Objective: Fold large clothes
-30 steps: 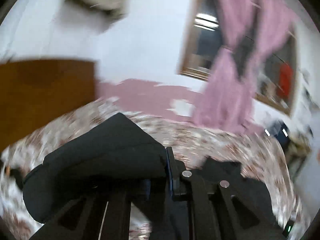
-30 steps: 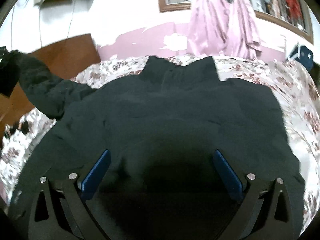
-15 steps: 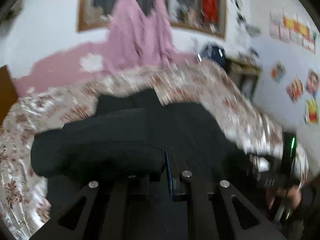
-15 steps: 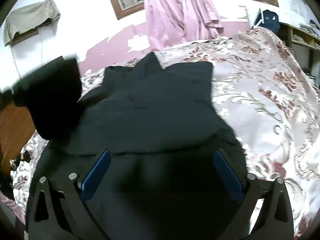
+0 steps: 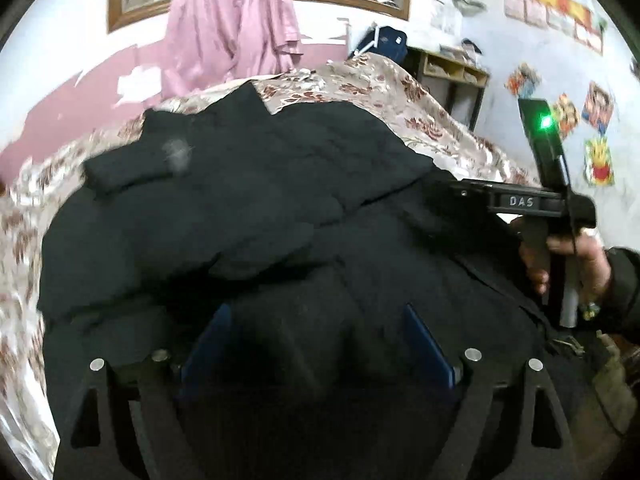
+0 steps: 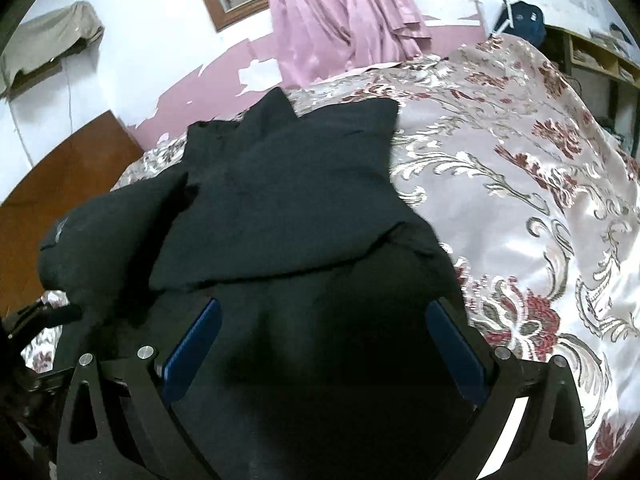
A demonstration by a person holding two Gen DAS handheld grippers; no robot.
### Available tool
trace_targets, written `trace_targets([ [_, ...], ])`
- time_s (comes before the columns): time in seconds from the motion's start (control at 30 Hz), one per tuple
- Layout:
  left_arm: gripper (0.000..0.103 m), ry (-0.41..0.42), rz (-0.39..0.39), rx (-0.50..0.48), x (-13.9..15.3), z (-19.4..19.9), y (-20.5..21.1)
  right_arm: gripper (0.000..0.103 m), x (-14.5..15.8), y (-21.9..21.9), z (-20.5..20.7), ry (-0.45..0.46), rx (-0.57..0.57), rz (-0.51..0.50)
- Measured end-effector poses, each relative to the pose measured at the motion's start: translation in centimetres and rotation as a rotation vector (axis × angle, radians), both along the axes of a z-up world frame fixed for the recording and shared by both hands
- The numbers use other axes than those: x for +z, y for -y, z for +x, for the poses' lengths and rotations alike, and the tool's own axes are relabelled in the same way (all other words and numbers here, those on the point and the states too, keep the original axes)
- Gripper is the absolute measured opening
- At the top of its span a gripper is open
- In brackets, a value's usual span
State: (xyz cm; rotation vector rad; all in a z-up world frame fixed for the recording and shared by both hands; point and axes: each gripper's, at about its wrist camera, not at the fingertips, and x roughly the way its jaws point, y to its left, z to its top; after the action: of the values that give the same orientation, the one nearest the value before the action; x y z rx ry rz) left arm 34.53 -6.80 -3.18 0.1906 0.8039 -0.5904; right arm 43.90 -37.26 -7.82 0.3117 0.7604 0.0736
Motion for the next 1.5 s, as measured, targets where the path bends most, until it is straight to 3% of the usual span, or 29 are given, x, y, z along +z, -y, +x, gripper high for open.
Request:
trace_targets([
  [0.17, 0.087, -0.034, -0.093, 0.134, 0.1, -1.0, -5.6, 0.100, 1.5, -3.6, -1.0, 0.049, 0.102, -0.067],
  [0.37, 0.091, -0.100, -0.138, 0.421, -0.6, 0.5, -12.7, 0.100, 4.0, -12.2, -2.9, 0.153, 0.357, -0.271],
  [0.47, 0.091, -0.111, -0.159, 0.545, -1.0, 1.7, -15.2, 0.100, 5.0, -16.9, -3.8, 0.215, 0.459, -0.427],
  [0.57, 0.091, -0.087, -0.143, 0.630, -0.7, 3.0, -16.6, 0.100, 5.2, -21.3, -3.7, 0.274, 0.470, -0.595],
  [0.63, 0.091, -0.081, -0.126, 0.668, -0.5, 4.0, -16.9, 0.100, 5.3, -23.0, -3.1, 0.291, 0.440, -0.643],
  [0.73, 0.091, -0.080, -0.129, 0.698, -0.2, 5.4, -17.4, 0.099, 6.3, -24.3, -2.2, 0.313, 0.415, -0.605],
  [0.8, 0.091, -0.073, -0.125, 0.702, 0.0, 6.3, -17.5, 0.083, 7.3, -24.6, -1.6, 0.326, 0.415, -0.554],
  [0.87, 0.091, -0.060, -0.113, 0.698, 0.3, 7.2, -17.1, 0.049, 8.3, -24.3, -1.4, 0.333, 0.427, -0.498],
  [0.93, 0.091, -0.040, -0.104, 0.689, 0.6, 7.7, -16.5, 0.033, 8.4, -23.8, -1.7, 0.348, 0.431, -0.465],
  [1.03, 0.091, -0.012, -0.103, 0.670, 0.7, 8.2, -15.3, 0.021, 9.5, -21.6, -1.7, 0.376, 0.391, -0.419],
  [1.2, 0.091, -0.008, -0.084, 0.653, 0.4, 8.7, -13.1, 0.017, 11.3, -15.8, -1.1, 0.353, 0.242, -0.349],
  [1.37, 0.091, -0.009, -0.040, 0.640, -0.3, 9.2, -11.1, 0.018, 9.5, -9.8, 1.0, 0.257, 0.108, -0.265],
  [1.5, 0.091, 0.008, -0.058, 0.621, 0.4, 9.4, -10.3, 0.037, 5.8, -5.7, 2.7, 0.074, -0.042, -0.272],
])
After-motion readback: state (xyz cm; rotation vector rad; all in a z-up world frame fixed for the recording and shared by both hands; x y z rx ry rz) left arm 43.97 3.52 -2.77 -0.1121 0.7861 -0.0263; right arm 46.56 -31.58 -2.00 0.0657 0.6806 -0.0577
